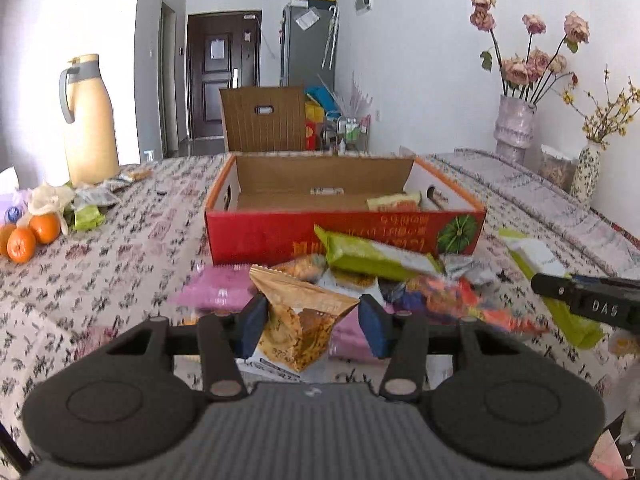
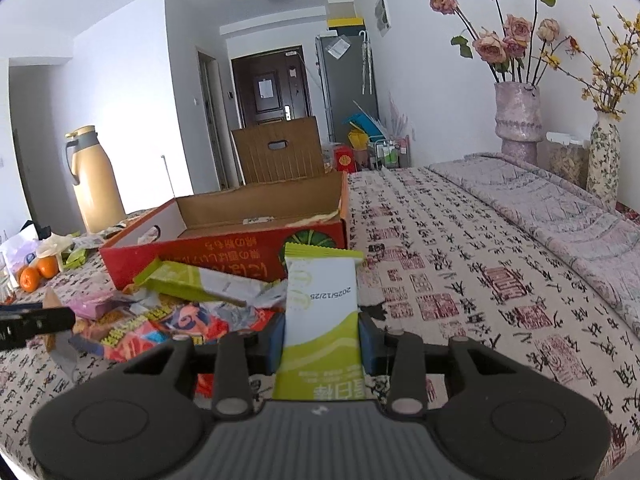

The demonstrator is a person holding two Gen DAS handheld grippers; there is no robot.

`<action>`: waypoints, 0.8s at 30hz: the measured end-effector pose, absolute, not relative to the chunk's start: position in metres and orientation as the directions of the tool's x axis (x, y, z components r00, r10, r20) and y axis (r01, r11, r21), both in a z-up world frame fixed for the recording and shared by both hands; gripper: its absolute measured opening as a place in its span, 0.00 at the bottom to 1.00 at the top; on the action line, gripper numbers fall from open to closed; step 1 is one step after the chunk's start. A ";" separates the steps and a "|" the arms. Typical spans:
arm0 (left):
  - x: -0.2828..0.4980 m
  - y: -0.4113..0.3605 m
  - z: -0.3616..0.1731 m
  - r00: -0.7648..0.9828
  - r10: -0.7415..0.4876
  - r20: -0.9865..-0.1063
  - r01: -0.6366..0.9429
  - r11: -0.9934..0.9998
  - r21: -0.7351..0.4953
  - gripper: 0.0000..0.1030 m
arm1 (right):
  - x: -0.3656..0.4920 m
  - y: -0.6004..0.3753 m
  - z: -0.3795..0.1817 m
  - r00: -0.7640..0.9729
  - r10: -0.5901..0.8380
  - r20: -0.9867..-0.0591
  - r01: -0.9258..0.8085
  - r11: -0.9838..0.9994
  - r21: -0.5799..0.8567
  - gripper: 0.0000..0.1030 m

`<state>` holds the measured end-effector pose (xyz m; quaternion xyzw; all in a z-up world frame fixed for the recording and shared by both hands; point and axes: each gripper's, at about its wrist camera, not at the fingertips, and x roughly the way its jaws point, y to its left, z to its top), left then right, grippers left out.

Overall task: Organize snacks
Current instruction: 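Carry both packets over the box and open both tools inside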

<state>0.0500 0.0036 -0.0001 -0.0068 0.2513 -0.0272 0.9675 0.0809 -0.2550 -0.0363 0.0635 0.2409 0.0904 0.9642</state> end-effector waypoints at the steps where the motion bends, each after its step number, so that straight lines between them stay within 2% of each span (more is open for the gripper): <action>1: 0.051 0.003 0.003 0.877 -0.056 -0.477 0.049 0.998 -0.026 0.49 | 0.082 -0.255 -0.035 0.870 0.206 -0.449 -0.145 0.976 0.165 0.35; 10: 0.072 -0.002 0.036 0.920 -0.048 -0.389 0.049 0.999 -0.007 0.49 | 0.103 -0.250 -0.019 0.891 0.209 -0.403 -0.159 0.975 0.154 0.36; 24: 0.131 -0.016 0.070 0.952 -0.037 -0.304 0.044 0.999 0.014 0.49 | 0.164 -0.229 0.009 0.915 0.239 -0.326 -0.203 0.969 0.140 0.35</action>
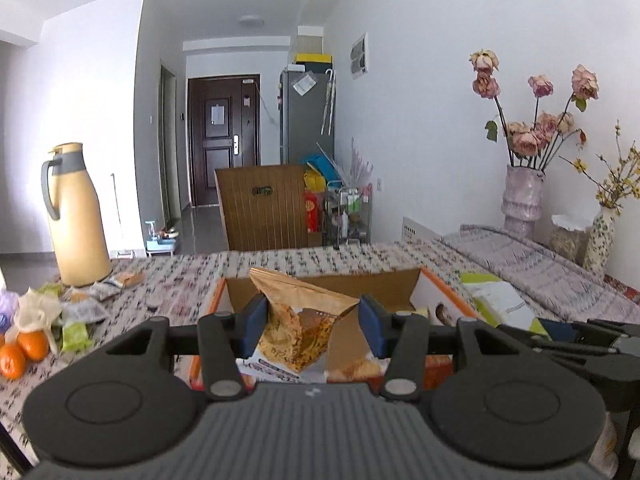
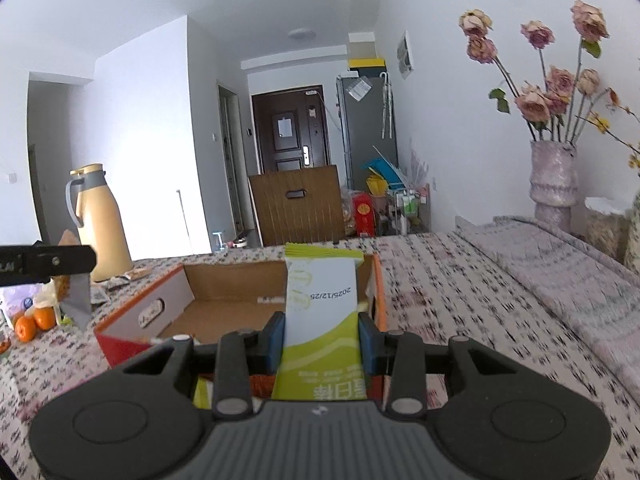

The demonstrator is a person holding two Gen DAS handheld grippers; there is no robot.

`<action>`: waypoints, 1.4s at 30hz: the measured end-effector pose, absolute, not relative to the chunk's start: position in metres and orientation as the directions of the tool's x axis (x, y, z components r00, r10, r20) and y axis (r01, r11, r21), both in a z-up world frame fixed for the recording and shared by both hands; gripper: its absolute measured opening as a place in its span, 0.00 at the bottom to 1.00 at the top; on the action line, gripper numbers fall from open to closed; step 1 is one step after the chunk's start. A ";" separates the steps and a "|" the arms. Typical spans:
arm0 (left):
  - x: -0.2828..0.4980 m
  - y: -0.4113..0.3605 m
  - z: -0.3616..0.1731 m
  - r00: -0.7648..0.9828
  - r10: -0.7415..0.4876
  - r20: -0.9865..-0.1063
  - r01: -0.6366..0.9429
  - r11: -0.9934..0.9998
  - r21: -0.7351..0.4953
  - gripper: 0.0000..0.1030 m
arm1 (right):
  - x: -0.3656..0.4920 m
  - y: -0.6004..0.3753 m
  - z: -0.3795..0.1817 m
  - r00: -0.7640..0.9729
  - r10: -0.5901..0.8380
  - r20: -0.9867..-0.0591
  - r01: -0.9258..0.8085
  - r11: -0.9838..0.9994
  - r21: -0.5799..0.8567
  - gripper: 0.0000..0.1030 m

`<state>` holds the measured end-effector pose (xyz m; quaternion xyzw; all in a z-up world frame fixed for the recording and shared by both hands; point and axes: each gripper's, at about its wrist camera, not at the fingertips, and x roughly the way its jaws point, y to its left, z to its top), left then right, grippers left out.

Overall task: Organize snacks
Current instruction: 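Carry both packets over the box and open both tools inside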

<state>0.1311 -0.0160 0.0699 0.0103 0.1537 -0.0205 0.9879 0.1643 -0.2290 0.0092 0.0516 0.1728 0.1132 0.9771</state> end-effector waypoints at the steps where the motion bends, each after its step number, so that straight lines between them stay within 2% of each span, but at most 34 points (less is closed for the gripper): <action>1: 0.136 -0.016 0.071 0.953 -0.035 -0.302 0.041 0.999 0.014 0.49 | 0.171 -0.227 0.011 0.915 0.243 -0.323 -0.207 0.968 0.140 0.35; 10: 0.186 -0.015 0.072 0.949 -0.013 -0.315 0.014 1.000 0.001 0.49 | 0.224 -0.208 0.017 0.910 0.257 -0.325 -0.225 0.965 0.131 0.35; 25: 0.241 0.006 0.025 0.908 0.046 -0.416 -0.059 0.998 -0.019 0.49 | 0.277 -0.192 -0.016 0.883 0.240 -0.403 -0.206 0.970 0.127 0.36; 29: 0.241 0.001 0.019 0.898 0.052 -0.437 -0.060 0.998 -0.006 0.54 | 0.272 -0.193 -0.018 0.890 0.222 -0.398 -0.193 0.975 0.111 0.38; 30: 0.240 0.001 0.018 0.897 0.055 -0.438 -0.063 0.998 -0.003 0.64 | 0.271 -0.194 -0.018 0.892 0.218 -0.395 -0.190 0.976 0.109 0.41; 31: 0.239 0.001 0.019 0.899 0.062 -0.434 -0.070 0.998 -0.004 0.79 | 0.270 -0.195 -0.017 0.893 0.219 -0.393 -0.188 0.975 0.115 0.53; 32: 0.238 0.001 0.019 0.901 0.073 -0.427 -0.083 0.997 -0.004 0.86 | 0.268 -0.196 -0.017 0.897 0.214 -0.387 -0.182 0.976 0.119 0.70; 34: 0.235 0.001 0.021 0.909 0.096 -0.406 -0.105 0.994 -0.002 0.99 | 0.266 -0.199 -0.015 0.907 0.198 -0.373 -0.164 0.979 0.120 0.92; 35: 0.233 0.001 0.022 0.911 0.097 -0.401 -0.109 0.994 -0.007 1.00 | 0.265 -0.201 -0.014 0.911 0.194 -0.365 -0.159 0.980 0.124 0.97; 37: 0.232 0.002 0.022 0.911 0.101 -0.400 -0.117 0.993 -0.014 1.00 | 0.264 -0.204 -0.013 0.913 0.191 -0.360 -0.152 0.979 0.133 1.00; 42: 0.233 0.000 0.023 0.908 0.100 -0.406 -0.116 0.993 -0.013 1.00 | 0.262 -0.205 -0.012 0.915 0.198 -0.352 -0.157 0.977 0.142 1.00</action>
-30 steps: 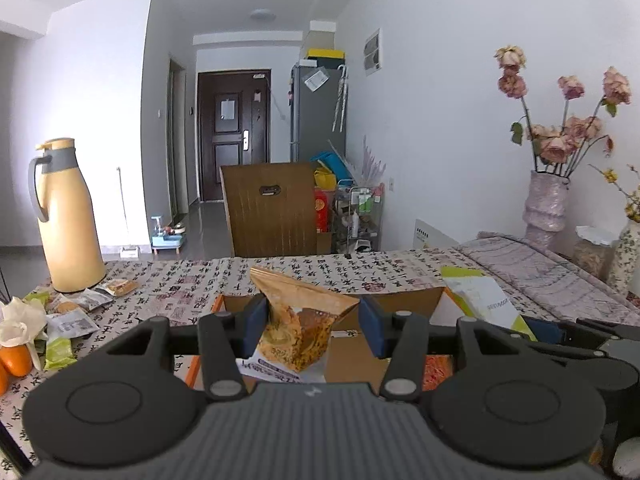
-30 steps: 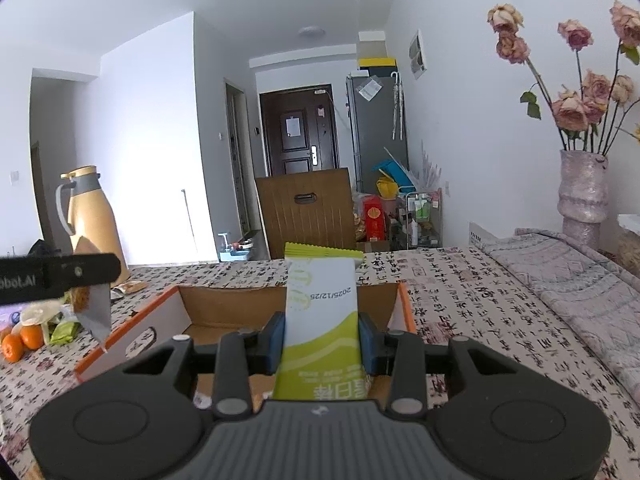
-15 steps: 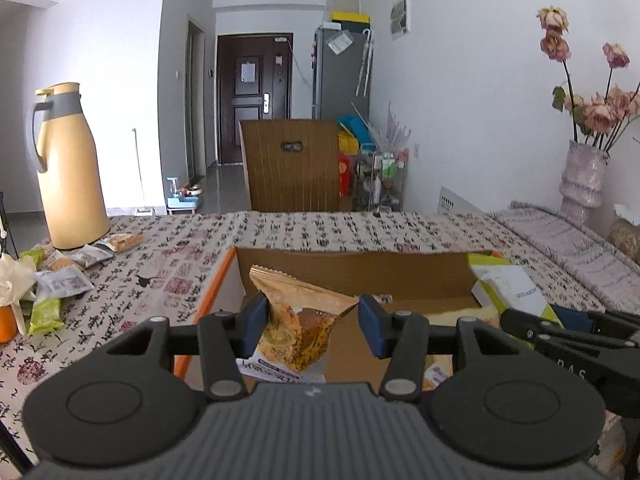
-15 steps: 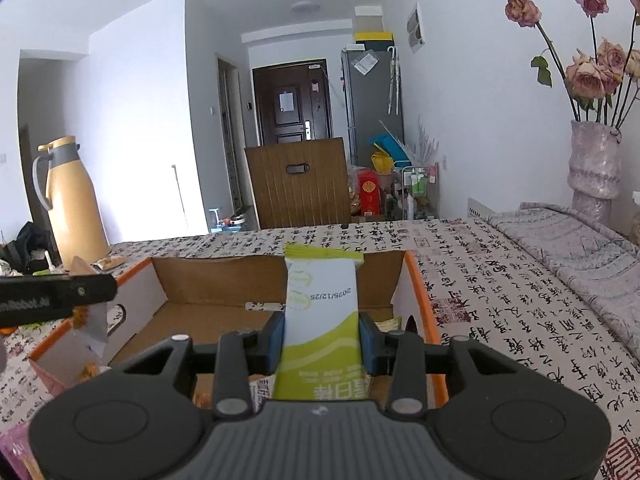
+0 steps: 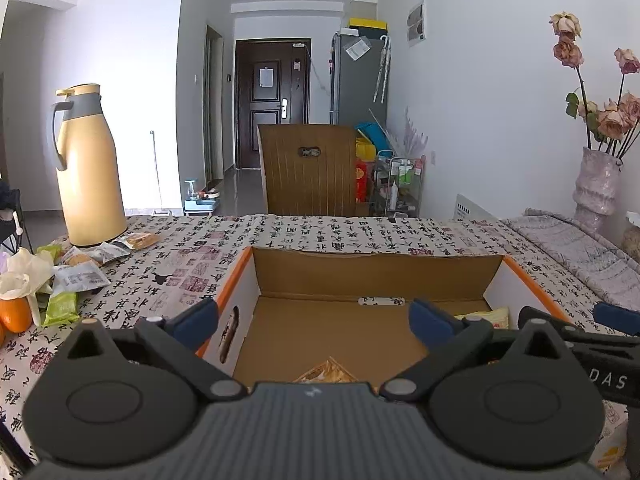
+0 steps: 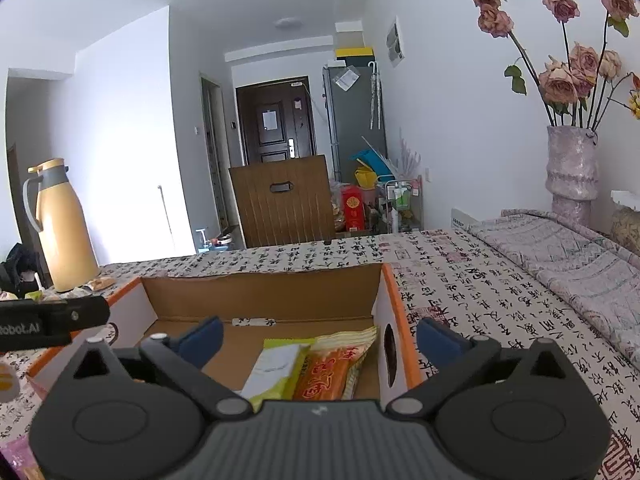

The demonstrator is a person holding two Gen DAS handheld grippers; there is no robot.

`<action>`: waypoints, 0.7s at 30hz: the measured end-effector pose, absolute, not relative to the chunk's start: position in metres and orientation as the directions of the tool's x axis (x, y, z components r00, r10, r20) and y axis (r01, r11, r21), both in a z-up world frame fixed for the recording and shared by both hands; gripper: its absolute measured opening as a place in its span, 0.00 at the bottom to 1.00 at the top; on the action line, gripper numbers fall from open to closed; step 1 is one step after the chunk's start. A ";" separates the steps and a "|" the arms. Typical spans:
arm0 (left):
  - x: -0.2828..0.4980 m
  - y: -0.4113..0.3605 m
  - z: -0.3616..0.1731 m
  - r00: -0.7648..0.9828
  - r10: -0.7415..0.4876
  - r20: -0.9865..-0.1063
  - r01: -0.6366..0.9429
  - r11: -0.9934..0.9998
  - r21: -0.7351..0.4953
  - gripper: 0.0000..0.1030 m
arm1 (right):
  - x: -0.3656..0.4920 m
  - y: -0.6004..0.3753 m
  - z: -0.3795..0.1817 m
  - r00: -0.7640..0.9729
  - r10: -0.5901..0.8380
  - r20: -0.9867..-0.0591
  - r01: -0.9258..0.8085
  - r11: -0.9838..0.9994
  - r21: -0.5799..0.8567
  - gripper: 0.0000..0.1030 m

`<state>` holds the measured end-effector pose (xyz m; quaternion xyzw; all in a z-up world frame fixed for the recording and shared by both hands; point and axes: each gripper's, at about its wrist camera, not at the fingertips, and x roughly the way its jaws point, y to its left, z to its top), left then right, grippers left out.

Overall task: Organize snacks
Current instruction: 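Withdraw both tools from the box toward the snack pile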

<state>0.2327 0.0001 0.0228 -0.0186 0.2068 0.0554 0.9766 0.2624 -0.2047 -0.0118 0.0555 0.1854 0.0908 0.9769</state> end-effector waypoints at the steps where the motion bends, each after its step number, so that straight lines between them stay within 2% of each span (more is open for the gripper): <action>1: 0.232 0.000 0.023 0.908 0.100 -0.406 -0.116 0.993 -0.014 1.00 | 0.262 -0.205 -0.011 0.915 0.199 -0.350 -0.158 0.977 0.142 1.00; 21: 0.187 -0.005 0.056 0.937 0.075 -0.342 -0.101 0.993 -0.058 1.00 | 0.217 -0.203 0.015 0.932 0.213 -0.292 -0.189 0.976 0.109 1.00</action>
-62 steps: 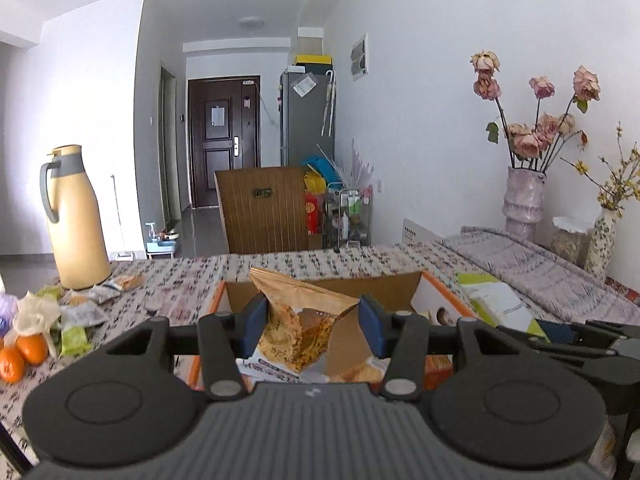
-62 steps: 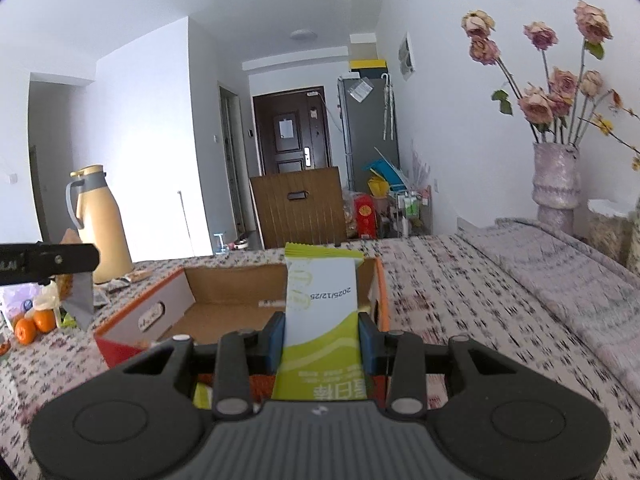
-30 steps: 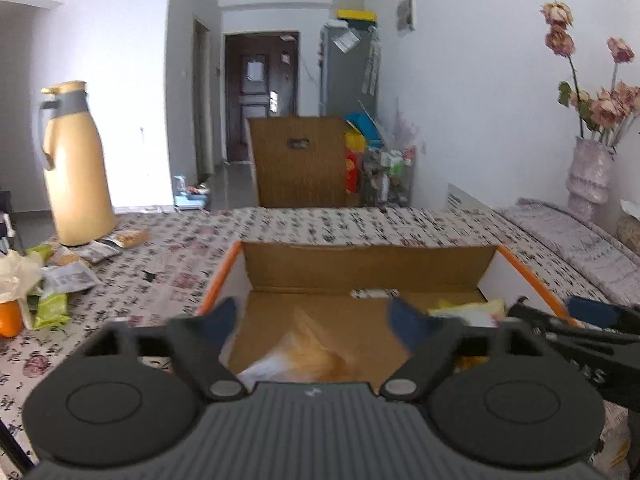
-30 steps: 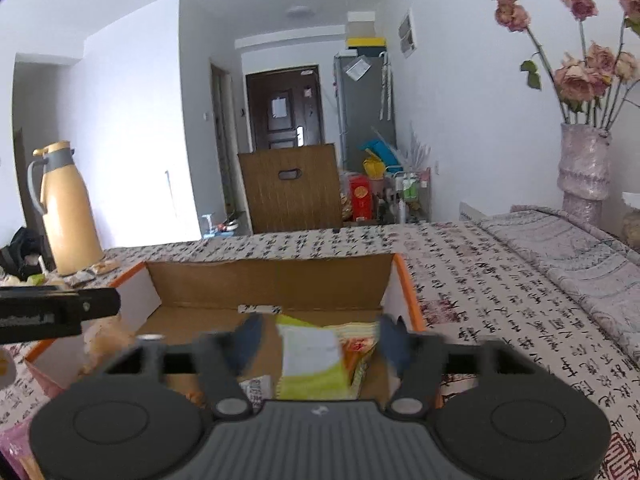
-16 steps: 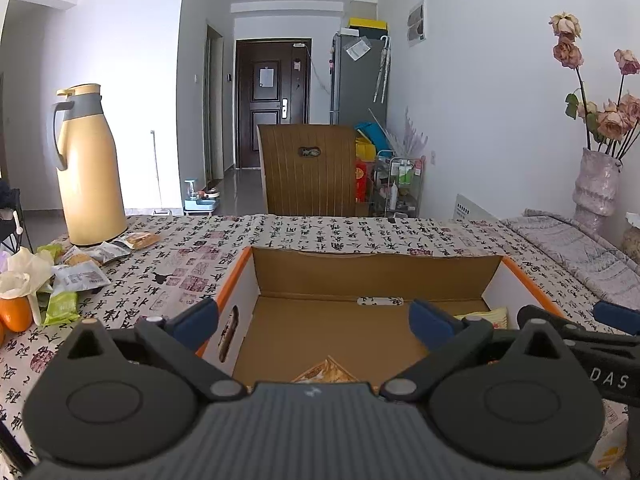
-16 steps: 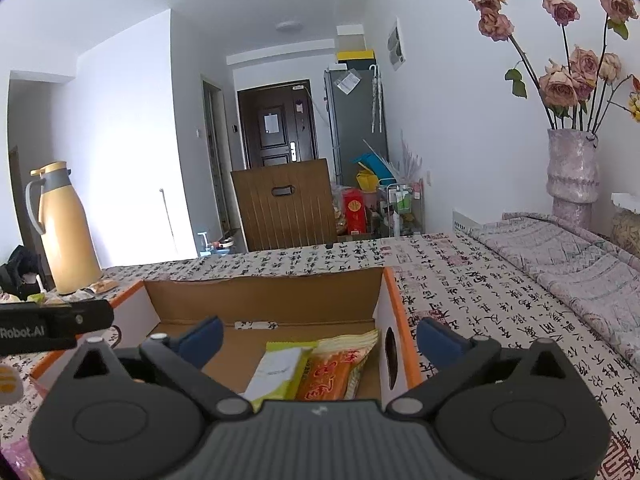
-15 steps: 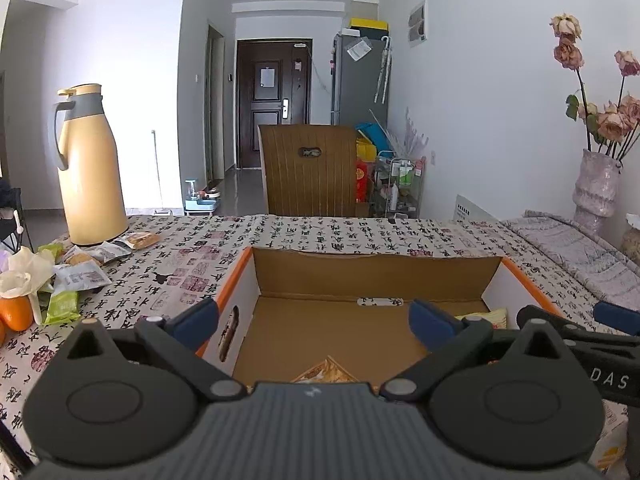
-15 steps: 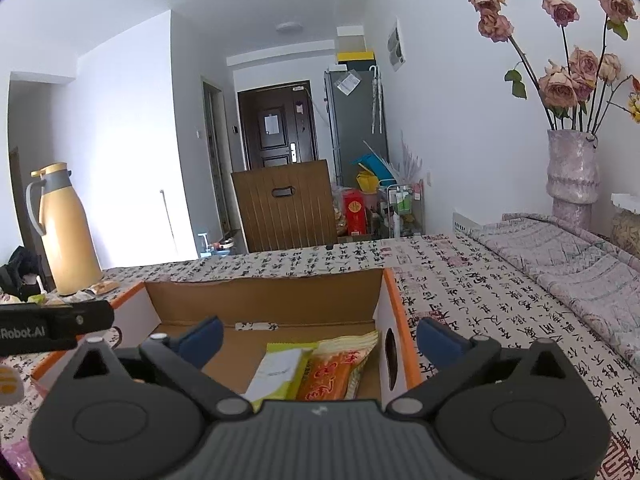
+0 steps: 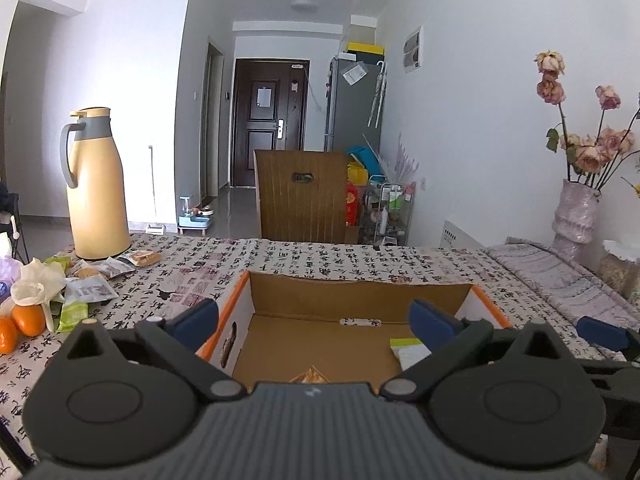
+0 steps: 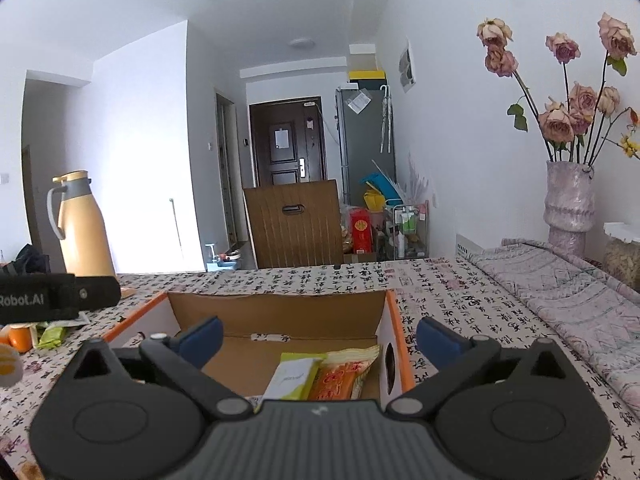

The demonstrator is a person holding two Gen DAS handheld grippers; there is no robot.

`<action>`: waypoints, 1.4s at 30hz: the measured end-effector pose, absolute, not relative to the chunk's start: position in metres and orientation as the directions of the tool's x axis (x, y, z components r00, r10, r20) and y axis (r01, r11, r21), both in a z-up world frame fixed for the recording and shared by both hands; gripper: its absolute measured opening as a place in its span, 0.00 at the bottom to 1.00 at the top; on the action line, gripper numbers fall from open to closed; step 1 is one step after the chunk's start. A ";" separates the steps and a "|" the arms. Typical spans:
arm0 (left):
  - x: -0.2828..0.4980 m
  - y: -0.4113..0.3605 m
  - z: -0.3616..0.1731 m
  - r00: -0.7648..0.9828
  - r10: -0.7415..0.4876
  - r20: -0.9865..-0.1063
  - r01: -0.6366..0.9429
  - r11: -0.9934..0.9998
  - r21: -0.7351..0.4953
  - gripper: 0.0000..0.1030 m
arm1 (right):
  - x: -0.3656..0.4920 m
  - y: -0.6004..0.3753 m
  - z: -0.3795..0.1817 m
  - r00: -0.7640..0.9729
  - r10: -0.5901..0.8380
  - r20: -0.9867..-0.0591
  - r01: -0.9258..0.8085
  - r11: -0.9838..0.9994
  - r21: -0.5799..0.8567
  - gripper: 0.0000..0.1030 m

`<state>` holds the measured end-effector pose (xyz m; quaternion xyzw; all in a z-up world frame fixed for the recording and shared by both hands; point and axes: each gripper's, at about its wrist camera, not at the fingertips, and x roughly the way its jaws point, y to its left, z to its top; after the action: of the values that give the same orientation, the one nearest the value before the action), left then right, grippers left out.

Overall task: Organize snacks
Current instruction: 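Withdraw both tools from the box toward the snack pile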

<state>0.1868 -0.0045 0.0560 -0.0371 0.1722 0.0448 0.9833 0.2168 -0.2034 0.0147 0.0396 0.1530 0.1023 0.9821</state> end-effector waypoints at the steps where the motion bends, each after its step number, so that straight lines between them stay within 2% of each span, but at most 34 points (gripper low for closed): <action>1: 0.183 -0.005 0.057 0.937 0.074 -0.341 -0.100 0.993 -0.059 1.00 | 0.213 -0.203 0.016 0.932 0.213 -0.292 -0.190 0.976 0.108 1.00; 14: 0.129 0.000 0.059 0.939 0.073 -0.336 -0.102 0.992 -0.069 1.00 | 0.158 -0.207 0.021 0.924 0.232 -0.303 -0.212 0.972 0.099 1.00; 26: 0.088 0.021 0.049 0.929 0.084 -0.361 -0.120 0.990 -0.077 1.00 | 0.119 -0.197 0.007 0.889 0.265 -0.373 -0.247 0.964 0.097 1.00; 33: 0.075 0.037 0.038 0.914 0.114 -0.390 -0.154 0.986 -0.071 1.00 | 0.119 -0.181 0.000 0.832 0.295 -0.469 -0.281 0.954 0.102 1.00; 37: 0.072 0.046 0.032 0.902 0.122 -0.413 -0.162 0.985 -0.064 1.00 | 0.133 -0.172 -0.006 0.768 0.311 -0.559 -0.284 0.949 0.137 1.00; 42: 0.067 0.051 0.021 0.890 0.112 -0.442 -0.147 0.988 -0.046 1.00 | 0.143 -0.161 -0.019 0.720 0.281 -0.635 -0.263 0.957 0.126 1.00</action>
<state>0.0672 0.0512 0.0206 -0.0389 0.2249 0.0666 0.9713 0.1432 -0.1612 -0.0193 0.0136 0.3443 0.1466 0.9272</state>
